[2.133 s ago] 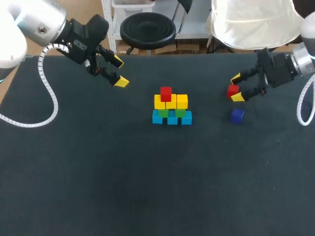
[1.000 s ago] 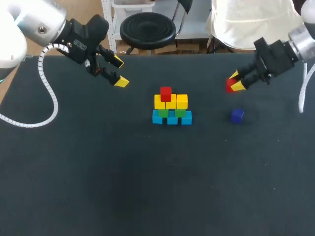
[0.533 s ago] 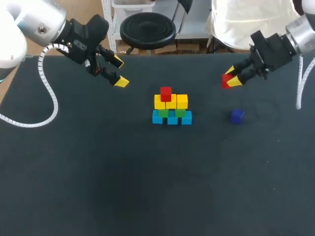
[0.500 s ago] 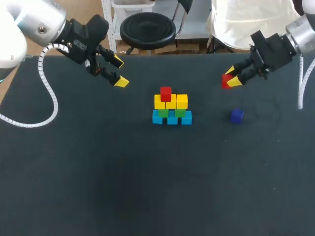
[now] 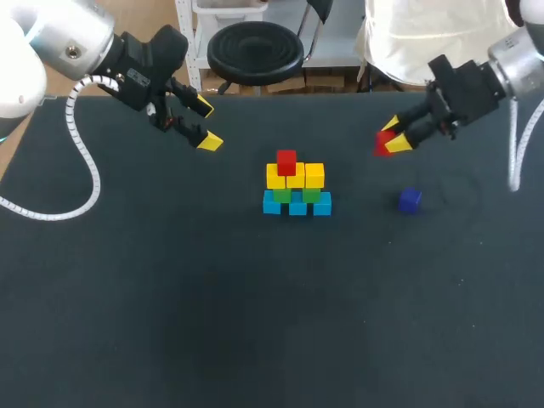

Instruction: Place the blue cubes, place green cubes on the blue cubes, place the yellow cubes on the green cubes, then place the red cubes on the yellow cubes, and place purple cube on the red cubes.

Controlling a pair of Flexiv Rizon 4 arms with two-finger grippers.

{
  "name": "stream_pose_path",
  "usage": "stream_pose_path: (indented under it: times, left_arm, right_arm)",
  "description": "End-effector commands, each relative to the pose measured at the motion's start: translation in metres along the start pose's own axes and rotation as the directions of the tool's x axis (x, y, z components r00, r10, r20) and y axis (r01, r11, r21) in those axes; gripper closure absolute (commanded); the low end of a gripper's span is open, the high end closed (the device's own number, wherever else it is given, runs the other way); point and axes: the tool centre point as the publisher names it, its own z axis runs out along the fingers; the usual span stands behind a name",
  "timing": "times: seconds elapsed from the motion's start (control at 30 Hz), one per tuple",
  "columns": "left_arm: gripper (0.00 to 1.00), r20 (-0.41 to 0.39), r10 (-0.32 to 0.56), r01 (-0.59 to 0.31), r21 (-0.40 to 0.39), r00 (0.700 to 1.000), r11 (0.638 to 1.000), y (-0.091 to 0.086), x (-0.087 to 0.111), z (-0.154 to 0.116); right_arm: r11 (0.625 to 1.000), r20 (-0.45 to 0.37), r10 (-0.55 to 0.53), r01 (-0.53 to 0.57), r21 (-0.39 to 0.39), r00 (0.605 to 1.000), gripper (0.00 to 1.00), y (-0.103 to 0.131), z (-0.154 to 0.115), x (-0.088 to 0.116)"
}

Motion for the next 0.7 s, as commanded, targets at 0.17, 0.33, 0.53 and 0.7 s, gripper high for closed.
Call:
stream_pose_path:
  times: [0.17, 0.33, 0.53, 0.7]
  left_arm:
    - [0.00, 0.005, 0.003, -0.003, 0.000, 1.000, 1.000, 0.000, 0.001, 0.000]
    - [0.00, 0.005, 0.003, -0.003, 0.000, 1.000, 1.000, 0.000, 0.001, 0.000]
    - [0.00, 0.005, 0.003, -0.003, 0.000, 1.000, 1.000, 0.000, 0.001, 0.000]
    - [0.00, 0.005, 0.003, -0.003, 0.000, 1.000, 1.000, 0.000, 0.001, 0.000]
  right_arm:
    - [0.999, -0.012, -0.034, 0.035, 0.038, 0.999, 1.00, 0.026, 0.011, -0.034]
    - [0.997, -0.042, -0.034, 0.036, 0.062, 0.999, 1.00, 0.040, 0.012, -0.054]
    - [0.999, 0.023, -0.040, 0.039, 0.021, 0.999, 1.00, 0.055, 0.013, -0.072]
    - [0.999, 0.024, -0.035, 0.035, 0.002, 0.999, 1.00, 0.065, 0.023, -0.088]
